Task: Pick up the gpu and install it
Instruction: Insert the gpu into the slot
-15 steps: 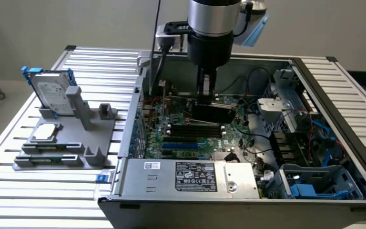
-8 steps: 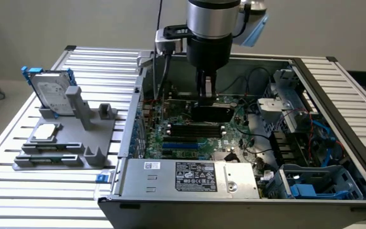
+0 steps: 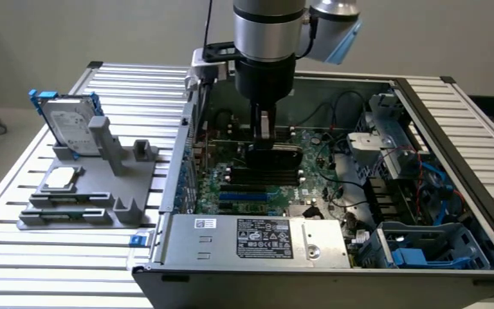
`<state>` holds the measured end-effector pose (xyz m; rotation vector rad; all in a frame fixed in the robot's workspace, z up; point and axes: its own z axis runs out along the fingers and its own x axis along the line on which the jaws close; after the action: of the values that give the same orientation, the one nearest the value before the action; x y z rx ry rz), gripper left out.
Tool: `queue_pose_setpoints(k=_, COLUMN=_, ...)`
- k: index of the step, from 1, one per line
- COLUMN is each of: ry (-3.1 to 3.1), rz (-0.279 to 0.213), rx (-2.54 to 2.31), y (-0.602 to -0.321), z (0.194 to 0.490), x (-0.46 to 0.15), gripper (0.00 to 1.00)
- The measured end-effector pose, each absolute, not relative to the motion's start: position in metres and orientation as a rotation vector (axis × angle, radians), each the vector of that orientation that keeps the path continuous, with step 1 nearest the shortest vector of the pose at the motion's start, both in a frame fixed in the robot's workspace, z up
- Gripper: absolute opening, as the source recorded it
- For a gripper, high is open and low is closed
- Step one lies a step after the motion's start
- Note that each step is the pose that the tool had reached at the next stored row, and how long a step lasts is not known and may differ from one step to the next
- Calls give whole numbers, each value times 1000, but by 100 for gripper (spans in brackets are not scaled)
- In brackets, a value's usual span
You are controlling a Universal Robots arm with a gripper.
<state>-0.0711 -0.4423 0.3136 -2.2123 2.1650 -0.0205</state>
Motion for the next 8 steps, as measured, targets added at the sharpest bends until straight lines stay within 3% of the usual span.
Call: queue_pose_setpoints(k=8, ry=2154, rz=-2, rx=-2206, y=-466, z=313, x=-77, gripper=26)
